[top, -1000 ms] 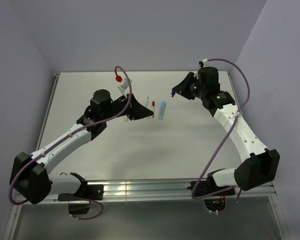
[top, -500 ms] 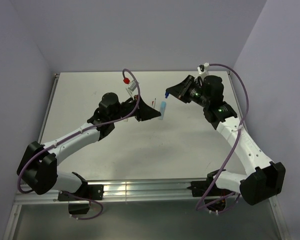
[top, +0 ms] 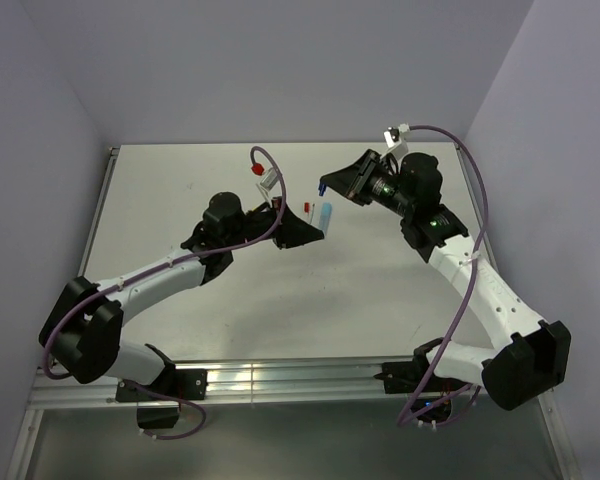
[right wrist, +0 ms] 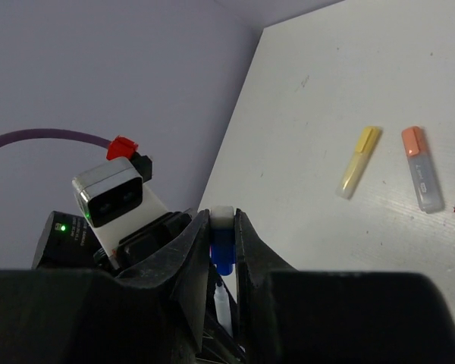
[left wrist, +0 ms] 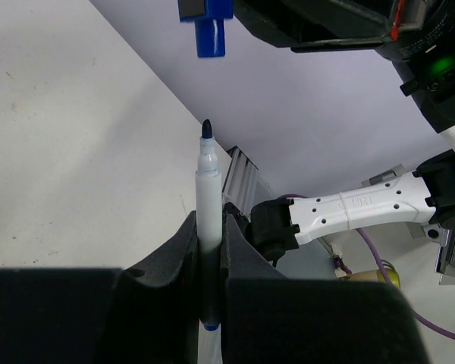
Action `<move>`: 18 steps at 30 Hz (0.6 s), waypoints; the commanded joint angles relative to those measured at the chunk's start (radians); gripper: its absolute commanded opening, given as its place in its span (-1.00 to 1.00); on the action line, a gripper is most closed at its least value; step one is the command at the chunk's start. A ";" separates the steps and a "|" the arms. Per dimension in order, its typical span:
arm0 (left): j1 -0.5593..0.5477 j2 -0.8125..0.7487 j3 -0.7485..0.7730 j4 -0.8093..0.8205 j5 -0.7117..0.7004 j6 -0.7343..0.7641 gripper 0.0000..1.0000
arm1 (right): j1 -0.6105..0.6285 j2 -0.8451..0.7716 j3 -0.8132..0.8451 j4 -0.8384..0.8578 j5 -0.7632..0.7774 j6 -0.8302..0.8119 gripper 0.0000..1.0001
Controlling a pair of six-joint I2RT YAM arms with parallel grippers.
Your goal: Insert the pens into the pen caps
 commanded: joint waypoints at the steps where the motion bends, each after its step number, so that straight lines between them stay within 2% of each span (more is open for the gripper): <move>1: -0.008 0.003 0.001 0.073 0.019 0.006 -0.99 | 0.020 -0.006 -0.008 0.058 -0.015 -0.001 -1.00; 18: -0.007 -0.004 0.012 0.059 0.011 0.021 -0.99 | 0.055 0.018 0.012 0.021 0.006 -0.030 -1.00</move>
